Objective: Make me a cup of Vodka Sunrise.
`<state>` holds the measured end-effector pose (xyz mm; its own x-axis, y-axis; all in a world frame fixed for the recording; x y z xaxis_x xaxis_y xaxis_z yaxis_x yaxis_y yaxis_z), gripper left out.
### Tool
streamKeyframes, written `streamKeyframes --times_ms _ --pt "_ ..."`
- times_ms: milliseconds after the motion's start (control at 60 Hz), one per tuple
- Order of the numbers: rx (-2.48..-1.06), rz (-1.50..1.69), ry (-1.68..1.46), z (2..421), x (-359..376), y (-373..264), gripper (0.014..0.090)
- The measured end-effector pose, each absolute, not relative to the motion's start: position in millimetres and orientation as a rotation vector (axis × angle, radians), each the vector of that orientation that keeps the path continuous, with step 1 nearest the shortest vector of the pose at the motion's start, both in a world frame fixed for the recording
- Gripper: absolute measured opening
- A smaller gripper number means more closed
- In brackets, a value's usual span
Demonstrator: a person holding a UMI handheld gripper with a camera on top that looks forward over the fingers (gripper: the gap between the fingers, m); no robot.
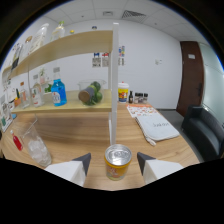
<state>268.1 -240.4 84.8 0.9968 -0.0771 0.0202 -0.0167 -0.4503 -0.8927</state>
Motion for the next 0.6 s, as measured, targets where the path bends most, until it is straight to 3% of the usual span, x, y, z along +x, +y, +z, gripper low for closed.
streamKeyframes --times_ms 267,600 --pt "-1.943 -0.072 0.046 170.5 193.1 -287.3 0.0849" --pt "-1.977 0.036 0.041 147.7 79.0 -321.7 0.0864"
